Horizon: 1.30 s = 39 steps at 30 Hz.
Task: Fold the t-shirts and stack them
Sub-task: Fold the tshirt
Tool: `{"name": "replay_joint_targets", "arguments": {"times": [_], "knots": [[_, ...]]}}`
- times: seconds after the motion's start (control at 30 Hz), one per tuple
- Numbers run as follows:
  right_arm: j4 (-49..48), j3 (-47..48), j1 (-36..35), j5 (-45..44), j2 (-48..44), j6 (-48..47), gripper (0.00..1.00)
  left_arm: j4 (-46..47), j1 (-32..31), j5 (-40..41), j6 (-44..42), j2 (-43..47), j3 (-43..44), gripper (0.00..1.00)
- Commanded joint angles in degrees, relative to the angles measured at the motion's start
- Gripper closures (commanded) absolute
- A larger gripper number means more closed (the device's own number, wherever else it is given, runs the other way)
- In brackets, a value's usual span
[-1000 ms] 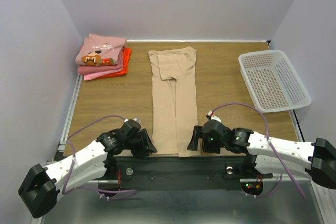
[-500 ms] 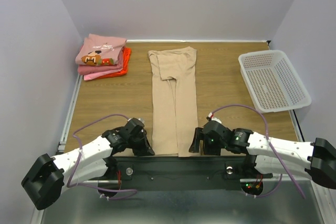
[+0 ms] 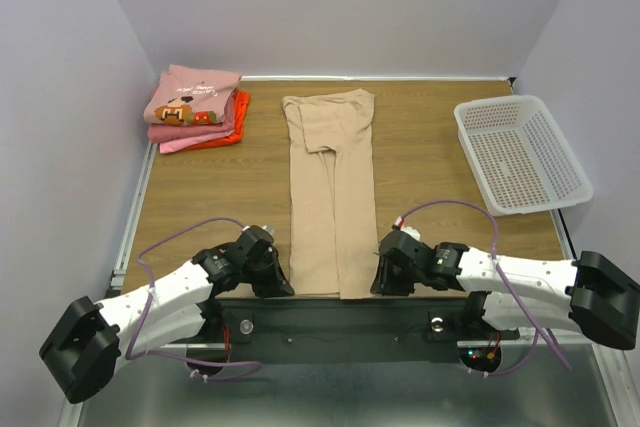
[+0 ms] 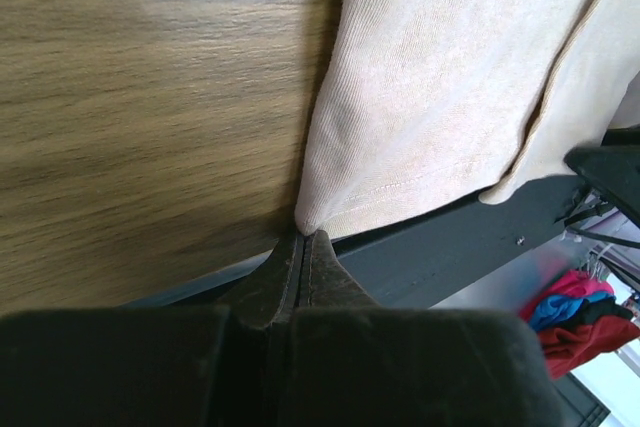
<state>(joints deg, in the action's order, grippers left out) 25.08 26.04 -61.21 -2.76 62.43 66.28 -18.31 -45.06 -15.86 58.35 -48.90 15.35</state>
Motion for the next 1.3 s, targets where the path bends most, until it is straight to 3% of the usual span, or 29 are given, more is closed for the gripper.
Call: {"name": "replay_joint_targets", "arguments": {"times": [0.0, 0.03, 0.13, 0.47, 0.73, 1.27], "knots": [[0.41, 0.85, -0.23, -2.43, 1.37, 1.13, 0.7, 0.38, -0.29, 1.09, -0.95, 1.18, -0.5, 1.0], [0.41, 0.85, -0.23, -1.99, 1.46, 0.87, 0.83, 0.38, -0.38, 1.0, -0.95, 1.35, -0.15, 1.0], [0.58, 1.73, -0.23, -2.07, 0.15, 0.08, 1.0, 0.38, -0.29, 1.0, -1.04, 1.62, 0.9, 1.0], [0.58, 7.0, 3.72, -5.93, 0.58, -4.92, 1.0, 1.96, -0.29, 3.46, -4.64, -3.73, 10.04, 1.0], [0.41, 19.02, 9.53, -19.11, 7.52, -10.38, 1.0, 6.7, 1.55, 9.26, -10.27, -16.91, 21.37, 1.0], [-6.44, 37.58, 22.97, -23.43, 27.02, -22.41, 1.0, 14.79, 16.13, 8.47, -18.62, -33.7, 38.95, 1.0]]}}
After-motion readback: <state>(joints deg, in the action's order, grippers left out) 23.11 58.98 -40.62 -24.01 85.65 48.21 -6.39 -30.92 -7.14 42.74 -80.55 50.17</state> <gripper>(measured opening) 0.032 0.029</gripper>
